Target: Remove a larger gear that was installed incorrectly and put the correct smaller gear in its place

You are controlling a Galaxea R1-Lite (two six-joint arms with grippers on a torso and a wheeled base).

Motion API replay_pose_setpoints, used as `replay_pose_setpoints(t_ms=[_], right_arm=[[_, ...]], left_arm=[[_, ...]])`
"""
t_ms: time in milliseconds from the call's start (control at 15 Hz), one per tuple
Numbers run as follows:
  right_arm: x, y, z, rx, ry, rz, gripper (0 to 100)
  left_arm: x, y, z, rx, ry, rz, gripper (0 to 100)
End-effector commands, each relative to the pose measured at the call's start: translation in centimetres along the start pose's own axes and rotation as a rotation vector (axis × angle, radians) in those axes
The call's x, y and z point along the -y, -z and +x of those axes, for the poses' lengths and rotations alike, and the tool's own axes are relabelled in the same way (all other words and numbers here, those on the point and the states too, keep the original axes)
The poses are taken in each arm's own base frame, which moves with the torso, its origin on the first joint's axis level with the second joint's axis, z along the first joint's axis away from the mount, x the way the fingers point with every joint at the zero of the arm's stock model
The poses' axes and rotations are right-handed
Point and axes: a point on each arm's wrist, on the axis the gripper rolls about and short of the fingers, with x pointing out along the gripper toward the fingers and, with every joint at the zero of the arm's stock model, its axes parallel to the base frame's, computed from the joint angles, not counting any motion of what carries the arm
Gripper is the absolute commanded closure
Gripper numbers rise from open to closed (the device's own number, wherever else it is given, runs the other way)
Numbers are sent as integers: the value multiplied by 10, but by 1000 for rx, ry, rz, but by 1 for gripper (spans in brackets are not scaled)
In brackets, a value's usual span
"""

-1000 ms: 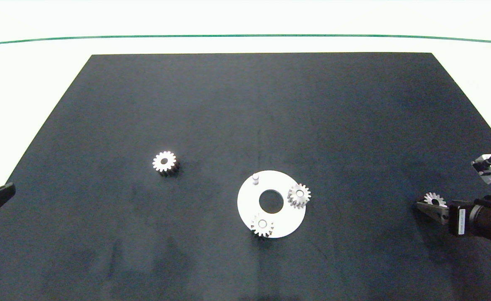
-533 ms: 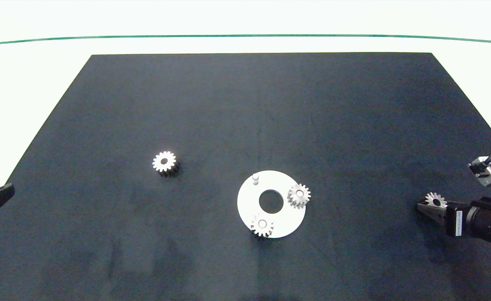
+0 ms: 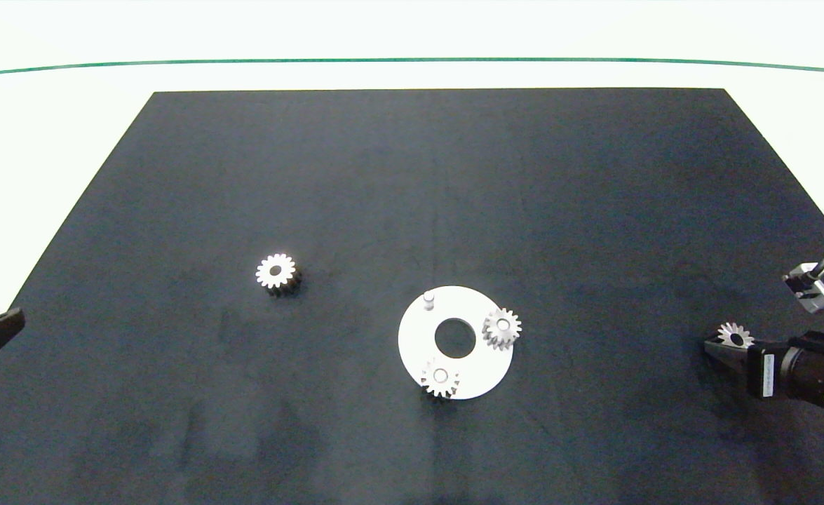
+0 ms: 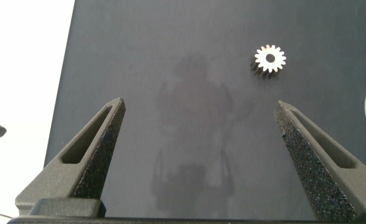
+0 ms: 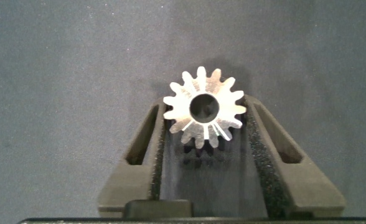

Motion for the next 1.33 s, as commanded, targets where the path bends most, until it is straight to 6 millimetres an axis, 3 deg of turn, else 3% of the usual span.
replay_pose_setpoints(t_ms=[67,667,933,1133,1333], right_arm=[[-1,1,-1,0,-5,-3,60],[-2,0,-4,10,-7,-2,78],[-10,-12,-24,107,-28,-31,78],[-29,-34,-46,198,-113,-84,78],[-47,-45,-66,164,-211,-127,78]], left_arm=[[0,1,1,-4,-2,0,0],[0,5,1,-18,-1,3,0],[0,7,0,-18,1,3,0],[-1,14,-4,-19,1,3,0],[-2,15,-9,0,-1,-1,0]])
